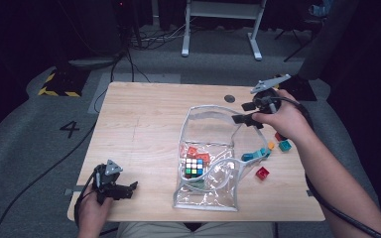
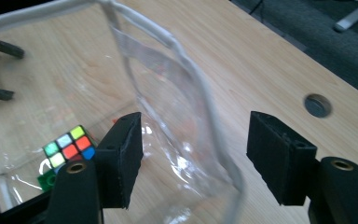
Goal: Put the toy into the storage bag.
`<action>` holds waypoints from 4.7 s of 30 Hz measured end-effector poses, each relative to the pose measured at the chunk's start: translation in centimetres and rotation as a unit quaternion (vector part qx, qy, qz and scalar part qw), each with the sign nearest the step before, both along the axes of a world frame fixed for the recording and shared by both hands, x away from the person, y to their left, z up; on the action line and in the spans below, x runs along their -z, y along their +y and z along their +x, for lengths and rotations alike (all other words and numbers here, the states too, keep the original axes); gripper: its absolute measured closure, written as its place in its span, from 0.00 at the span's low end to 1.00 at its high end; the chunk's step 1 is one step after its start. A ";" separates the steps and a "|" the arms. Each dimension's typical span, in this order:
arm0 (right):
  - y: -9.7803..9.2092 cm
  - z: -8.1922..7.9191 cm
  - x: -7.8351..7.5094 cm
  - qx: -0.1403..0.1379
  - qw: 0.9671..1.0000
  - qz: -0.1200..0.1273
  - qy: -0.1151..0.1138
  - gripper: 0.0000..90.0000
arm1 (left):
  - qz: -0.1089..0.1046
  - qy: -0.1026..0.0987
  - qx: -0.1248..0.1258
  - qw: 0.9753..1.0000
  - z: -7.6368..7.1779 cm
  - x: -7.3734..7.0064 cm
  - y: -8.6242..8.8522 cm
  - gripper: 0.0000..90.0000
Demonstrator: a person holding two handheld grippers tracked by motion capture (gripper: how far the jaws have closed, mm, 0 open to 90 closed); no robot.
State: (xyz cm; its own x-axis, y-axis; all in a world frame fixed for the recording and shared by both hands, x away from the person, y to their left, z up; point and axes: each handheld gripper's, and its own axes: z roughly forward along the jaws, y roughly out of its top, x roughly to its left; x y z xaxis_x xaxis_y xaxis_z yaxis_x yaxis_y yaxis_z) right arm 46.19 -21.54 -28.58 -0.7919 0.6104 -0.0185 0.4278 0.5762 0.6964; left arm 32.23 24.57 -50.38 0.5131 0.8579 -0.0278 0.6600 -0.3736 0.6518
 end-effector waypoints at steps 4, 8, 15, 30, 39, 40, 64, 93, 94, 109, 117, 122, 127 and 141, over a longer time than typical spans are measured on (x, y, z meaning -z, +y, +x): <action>-2.9 0.0 -0.2 0.030 1.000 0.004 -0.004 0.40 | 0.000 0.000 0.000 1.000 0.0 0.0 0.0 0.00; -6.0 0.1 0.0 0.066 0.998 0.012 -0.005 0.40 | -0.001 -0.001 0.000 1.000 0.0 0.0 0.0 0.00; -11.1 0.5 1.4 0.132 0.991 0.020 -0.004 0.40 | 0.000 0.000 0.000 1.000 0.0 0.0 0.0 0.00; -16.1 2.3 6.1 0.208 0.978 0.008 0.006 0.41 | -0.001 0.002 0.001 1.000 0.0 0.0 0.0 0.00; -17.2 2.7 10.3 0.225 0.974 -0.006 0.026 0.45 | -0.002 0.000 0.001 1.000 0.0 0.0 0.0 0.00; -17.4 2.7 10.8 0.228 0.973 -0.009 0.029 0.46 | -0.001 0.002 0.001 1.000 0.0 0.0 0.0 0.00; -18.7 2.2 18.6 0.243 0.965 -0.057 0.084 0.52 | -0.003 0.000 0.001 1.000 0.0 0.0 0.0 0.00; -17.6 0.4 10.5 0.188 0.981 -0.032 0.028 0.66 | -0.002 0.000 0.001 1.000 0.0 0.0 0.0 0.00; -17.4 0.2 9.9 0.184 0.982 -0.029 0.023 0.66 | -0.003 0.000 0.001 1.000 0.0 0.0 0.0 0.00; -15.0 -1.6 3.8 0.144 0.990 0.000 0.005 0.66 | -0.003 0.000 0.001 1.000 0.0 0.0 0.0 0.00; -11.9 -2.0 0.9 0.102 0.995 0.018 -0.005 0.66 | -0.004 0.000 0.001 1.000 0.0 0.0 0.0 0.00; -9.4 -2.0 -0.4 0.074 0.997 0.016 -0.006 0.66 | -0.004 0.000 0.001 1.000 0.0 0.0 0.0 0.00; -7.1 -2.0 -1.7 0.049 0.999 0.011 -0.014 0.66 | -0.003 0.000 0.001 1.000 0.0 0.0 0.0 0.00; -1.2 -1.9 -2.2 -0.017 1.000 0.006 -0.006 0.66 | -0.002 0.001 0.001 1.000 0.0 0.0 0.0 0.00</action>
